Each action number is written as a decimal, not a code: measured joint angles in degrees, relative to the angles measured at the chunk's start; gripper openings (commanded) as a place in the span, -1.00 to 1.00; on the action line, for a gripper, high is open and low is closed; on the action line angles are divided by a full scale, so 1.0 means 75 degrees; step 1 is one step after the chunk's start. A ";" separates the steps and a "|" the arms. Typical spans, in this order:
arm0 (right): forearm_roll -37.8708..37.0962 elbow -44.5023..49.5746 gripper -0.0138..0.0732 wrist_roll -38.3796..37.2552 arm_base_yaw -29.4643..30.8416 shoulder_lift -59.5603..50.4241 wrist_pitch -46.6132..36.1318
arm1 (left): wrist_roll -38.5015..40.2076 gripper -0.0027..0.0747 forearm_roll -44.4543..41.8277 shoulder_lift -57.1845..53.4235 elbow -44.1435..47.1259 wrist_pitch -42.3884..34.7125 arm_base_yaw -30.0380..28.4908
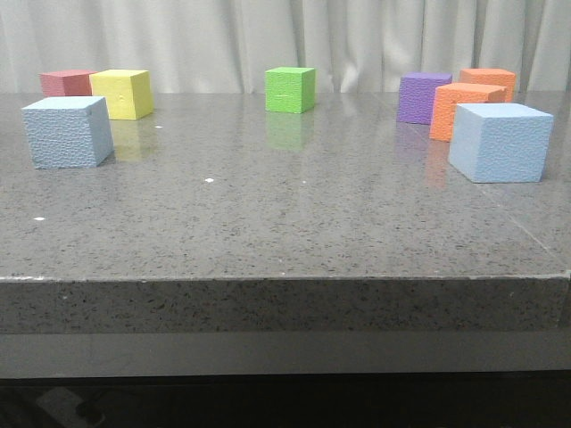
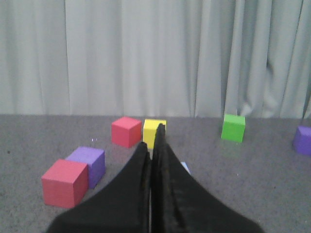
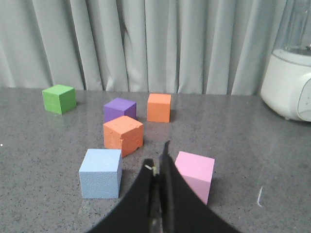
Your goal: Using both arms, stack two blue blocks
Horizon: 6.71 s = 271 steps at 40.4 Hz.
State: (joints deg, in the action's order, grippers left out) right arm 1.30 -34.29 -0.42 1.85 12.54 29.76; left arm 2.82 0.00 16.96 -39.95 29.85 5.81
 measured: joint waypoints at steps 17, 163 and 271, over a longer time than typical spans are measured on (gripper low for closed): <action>0.0000 0.0029 -0.84 0.0000 0.0000 0.0408 0.0261 | 0.0000 -0.98 0.0000 0.0814 -0.0001 0.0284 0.0000; -0.0529 -0.7301 0.81 -0.1219 -0.1935 1.1546 0.3777 | -0.0197 0.45 -0.0271 0.0820 -0.0001 0.0302 0.0000; -0.0317 -1.3213 0.77 -0.1285 -0.4751 1.4174 0.5569 | -0.0197 0.45 -0.0257 0.0820 -0.0001 0.0302 0.0000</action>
State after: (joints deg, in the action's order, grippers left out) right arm -1.08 -133.39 -10.06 -33.79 118.84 71.53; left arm 1.34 -1.93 23.11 -39.96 32.11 5.81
